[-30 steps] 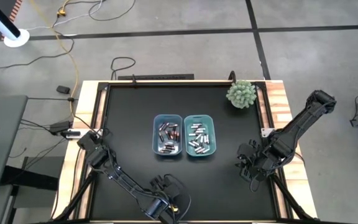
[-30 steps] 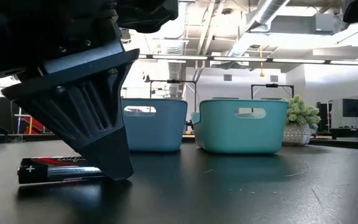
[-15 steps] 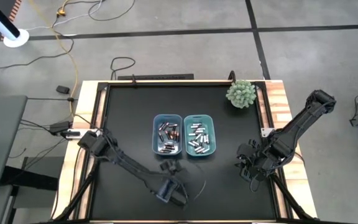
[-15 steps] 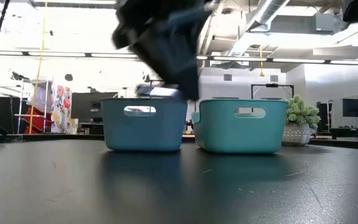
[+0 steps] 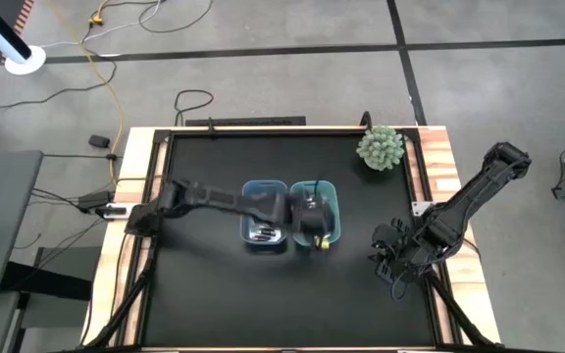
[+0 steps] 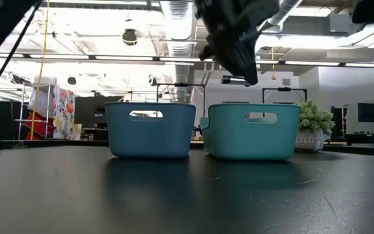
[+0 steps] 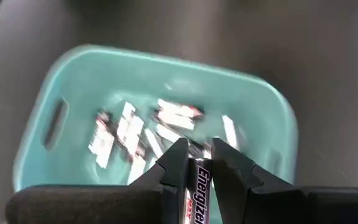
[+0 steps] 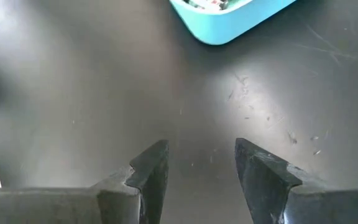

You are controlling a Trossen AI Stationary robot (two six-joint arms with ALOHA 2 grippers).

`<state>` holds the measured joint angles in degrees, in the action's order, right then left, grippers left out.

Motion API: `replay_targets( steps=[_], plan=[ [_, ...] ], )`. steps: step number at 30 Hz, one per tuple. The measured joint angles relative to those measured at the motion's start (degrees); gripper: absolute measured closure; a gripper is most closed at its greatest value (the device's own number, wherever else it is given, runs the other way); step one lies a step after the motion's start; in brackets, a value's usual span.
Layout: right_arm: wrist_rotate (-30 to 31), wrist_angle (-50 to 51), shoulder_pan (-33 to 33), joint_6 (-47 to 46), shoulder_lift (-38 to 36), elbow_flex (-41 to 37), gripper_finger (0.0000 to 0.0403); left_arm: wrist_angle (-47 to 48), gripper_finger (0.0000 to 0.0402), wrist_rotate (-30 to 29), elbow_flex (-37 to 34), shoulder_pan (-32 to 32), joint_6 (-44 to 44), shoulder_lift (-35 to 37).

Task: Sort batteries
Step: Put the white battery into the green bin, then return to Home Position

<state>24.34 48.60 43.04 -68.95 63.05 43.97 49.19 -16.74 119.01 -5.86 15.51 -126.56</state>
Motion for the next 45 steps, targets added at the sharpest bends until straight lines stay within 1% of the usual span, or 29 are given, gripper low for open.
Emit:
replay_targets(
  steps=[5,8,11,15,20,24,31,34,39,42,43,45],
  plan=[
    [0.04,0.49,-2.88,0.24,0.0,0.0,0.0203,0.82,0.0351,9.13,0.08,7.59,-6.01,-2.83],
    [0.98,1.04,-5.51,0.45,0.0,0.0,0.0203,1.32,0.0351,12.48,-0.07,10.24,-9.73,-4.62],
    [1.51,2.72,-9.08,0.63,-0.04,-0.02,0.0203,0.83,0.035,12.9,-0.03,11.55,-11.42,-4.86],
    [1.51,5.04,-14.54,0.61,-0.07,-0.07,0.0203,0.75,0.0337,12.95,-0.01,12.68,-11.79,-4.86],
    [1.51,4.6,-20.65,1.41,-0.07,-0.07,0.0203,0.86,0.0322,12.9,-0.01,13.43,-14.93,-4.86],
    [1.51,4.15,-23.63,1.53,-0.07,-0.07,0.0203,0.8,0.031,12.81,0.03,13.87,-15.33,-4.86],
    [1.48,2.91,-25.26,1.92,-0.07,-0.07,0.0203,0.98,0.0274,11.67,0.06,14.27,-17.07,-4.86],
    [1.44,2.73,-25.26,1.92,-0.07,-0.07,0.0203,1.25,0.027,11.5,0.06,14.12,-17.37,-4.86],
    [1.4,2.94,-25.2,2.42,-0.07,-0.07,0.0203,1.05,0.027,11.31,0.08,14.09,-14.72,-4.86],
    [0.78,4.85,-25.2,9.78,-0.07,-0.07,0.0203,1.77,0.0269,11.15,0.31,14.12,-14.68,-4.82],
    [-0.62,5.54,-25.17,12.67,-0.07,-0.07,0.0203,3.09,0.0269,11.15,0.96,14.12,-14.03,-4.75],
    [-6.29,7.03,-25.17,17.13,-0.07,-0.07,0.0203,5.76,0.0269,11.15,3.31,14.2,-13.01,-4.66]
  ],
)
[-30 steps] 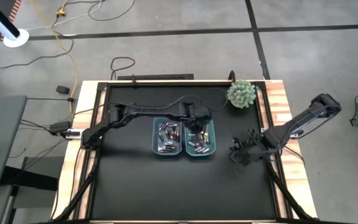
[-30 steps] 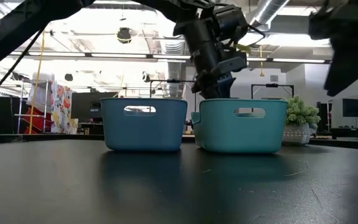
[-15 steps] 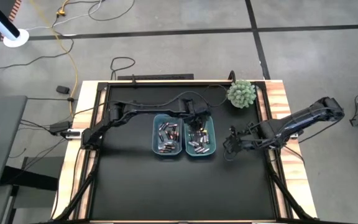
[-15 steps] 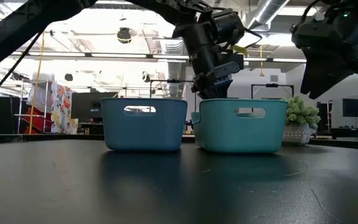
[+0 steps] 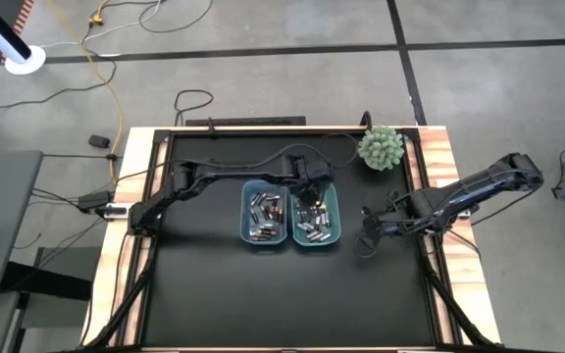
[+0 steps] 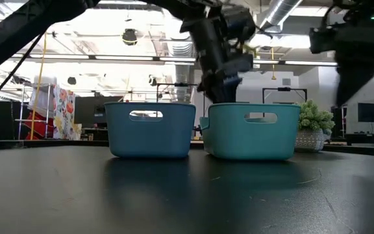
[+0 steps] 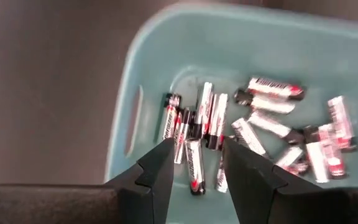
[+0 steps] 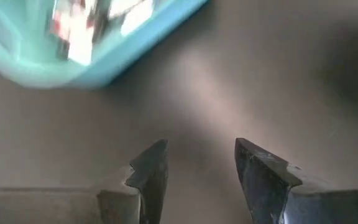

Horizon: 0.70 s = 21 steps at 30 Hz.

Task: Sort batteries
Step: Return to Home Position

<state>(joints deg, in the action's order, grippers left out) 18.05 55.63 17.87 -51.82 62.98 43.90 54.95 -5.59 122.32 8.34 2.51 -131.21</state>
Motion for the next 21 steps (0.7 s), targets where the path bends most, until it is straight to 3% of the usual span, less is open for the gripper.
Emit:
replay_targets(
  steps=[3,6,10,14,21],
  plan=[
    [-9.88,2.88,0.08,4.38,0.0,0.0,0.0203,4.91,0.0269,-0.02,5.24,-0.02,1.23,0.25],
    [-14.76,6.3,0.07,7.43,0.0,0.0,0.0203,8.46,0.0269,-0.02,10.52,-0.12,1.24,0.26],
    [-15.2,11.68,0.06,8.78,0.0,0.0,0.0203,8.97,0.0269,0.72,11.53,-0.62,7.1,2.72],
    [-15.33,15.44,0.13,9.7,0.0,0.0,0.0203,16.47,0.0269,3.28,11.35,-1.66,9.52,5.61],
    [-15.23,15.5,0.13,13.03,-0.02,0.02,0.0203,17.19,0.0269,-2.43,10.01,-5.6,10.19,9.0]
  ],
)
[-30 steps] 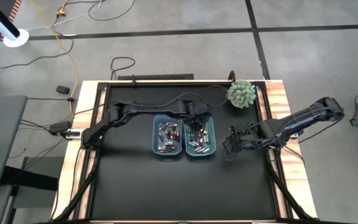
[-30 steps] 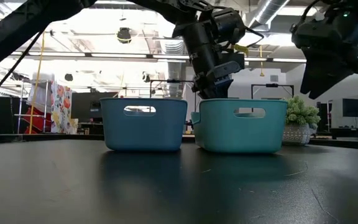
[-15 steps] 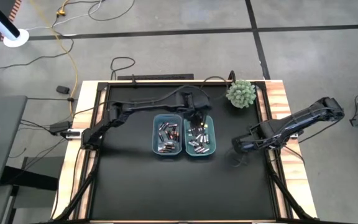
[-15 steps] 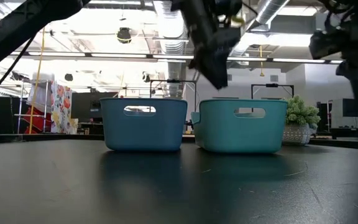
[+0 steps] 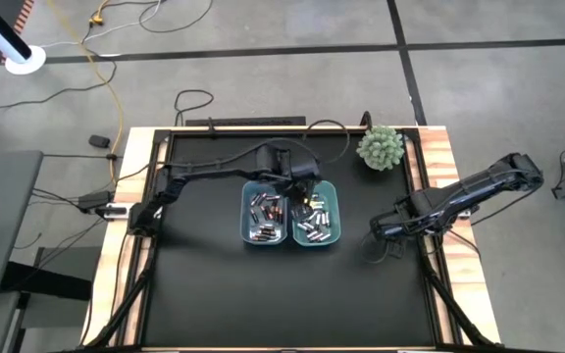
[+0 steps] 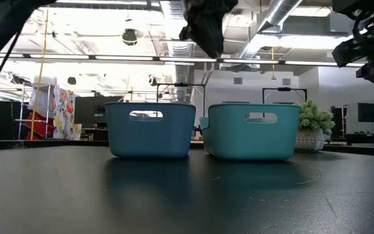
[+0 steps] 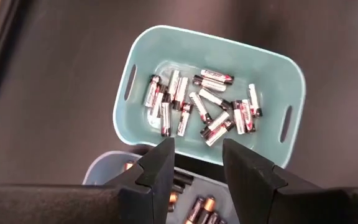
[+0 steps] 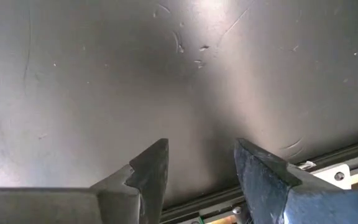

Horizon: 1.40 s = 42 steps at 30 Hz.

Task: Sort batteries
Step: Return to Home Position

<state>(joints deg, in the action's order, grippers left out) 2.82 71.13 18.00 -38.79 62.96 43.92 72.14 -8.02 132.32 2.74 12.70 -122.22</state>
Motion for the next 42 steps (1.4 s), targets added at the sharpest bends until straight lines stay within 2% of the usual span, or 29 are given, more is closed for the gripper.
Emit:
replay_targets(
  steps=[3,6,10,19,25,31,42],
  plan=[
    [0.25,-0.02,0.02,-0.14,0.0,0.0,0.0203,-3.12,0.0269,-2.57,-4.4,-1.55,-0.91,2.74],
    [0.32,-0.07,0.44,-0.15,0.0,0.0,0.0203,-11.31,0.0269,-2.8,-14.01,-2.01,-1.87,7.52],
    [0.89,-1.83,1.91,-0.43,-0.96,0.0,0.0203,-27.56,0.0269,0.05,-33.29,-1.46,-2.59,18.19],
    [4.95,-10.43,2.93,-1.84,-3.16,0.0,0.0203,-60.6,0.0269,5.65,-80.35,-1.18,-4.91,47.44],
    [5.02,-14.82,0.36,-1.56,-2.91,0.0,0.0203,-73.56,0.0269,5.71,-102.98,-1.26,-3.84,66.57],
    [5.03,-18.47,-3.67,-1.62,-2.92,0.0,0.0203,-81.23,0.0269,2.79,-117.55,-1.26,-5.04,83.51],
    [5.04,-24.02,-9.68,1.52,-2.93,0.0,0.0203,-82.1,0.0269,1.45,-130.7,-1.31,-5.51,107.17]
  ],
)
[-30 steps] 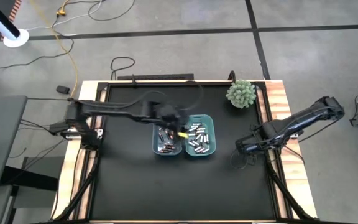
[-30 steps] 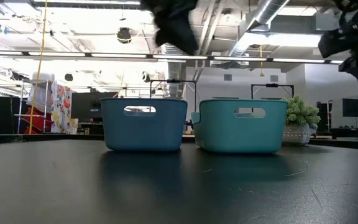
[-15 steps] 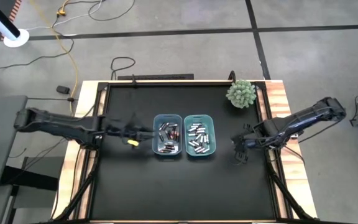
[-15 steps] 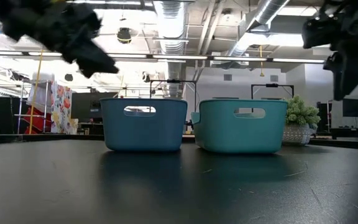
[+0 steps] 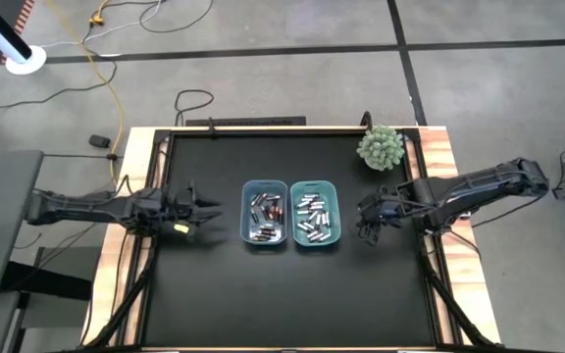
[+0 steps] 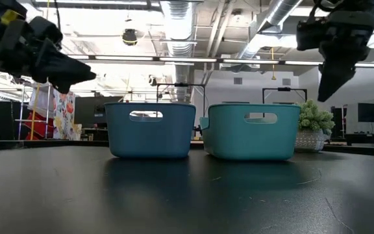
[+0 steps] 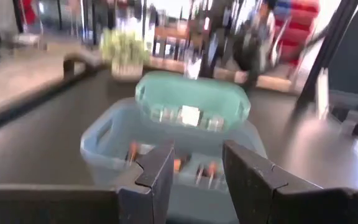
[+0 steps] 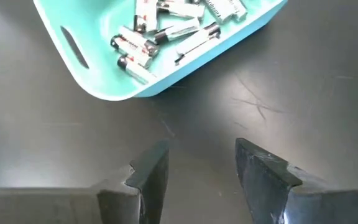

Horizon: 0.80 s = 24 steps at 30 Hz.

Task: Sort batteries
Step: Return to Home Position

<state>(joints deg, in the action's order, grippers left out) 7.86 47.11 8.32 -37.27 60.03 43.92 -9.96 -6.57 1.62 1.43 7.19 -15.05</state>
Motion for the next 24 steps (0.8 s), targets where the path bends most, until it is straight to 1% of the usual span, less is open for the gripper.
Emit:
replay_targets(
  steps=[1,3,7,9,10,14,15,21,24],
  plan=[
    [0.02,0.01,-0.31,0.14,0.0,0.0,0.0203,-0.31,0.0269,0.01,-0.87,0.0,0.61,2.14],
    [0.0,-0.02,-0.66,0.55,0.0,0.0,0.0203,3.57,0.0269,0.13,-0.87,0.0,1.04,6.82],
    [0.02,-0.13,-0.66,2.58,0.0,0.0,0.0203,7.16,0.0269,0.27,-0.93,0.0,-0.58,14.61],
    [0.02,-0.01,-0.66,3.24,0.01,0.0,0.0203,6.04,0.0269,0.35,-0.94,-0.02,-1.35,15.05],
    [0.02,-0.02,-0.66,3.61,0.01,0.0,0.0203,7.38,0.0269,0.94,-1.0,-0.02,-1.34,14.83],
    [0.06,-0.06,-0.66,5.28,0.02,0.0,0.0203,8.4,0.0269,6.12,-1.02,-0.06,-0.22,13.12],
    [0.07,-0.11,-0.66,5.76,0.02,0.0,0.0203,8.36,0.0269,6.49,-1.04,-0.23,-0.04,13.16],
    [0.04,-0.42,-0.63,10.19,0.0,-0.02,0.0203,8.39,0.0269,5.75,-1.11,-0.5,-1.71,13.18],
    [0.05,-0.48,-0.59,12.27,0.0,-0.02,0.0203,8.37,0.0269,5.7,-1.12,-0.5,-0.5,13.18]
  ],
)
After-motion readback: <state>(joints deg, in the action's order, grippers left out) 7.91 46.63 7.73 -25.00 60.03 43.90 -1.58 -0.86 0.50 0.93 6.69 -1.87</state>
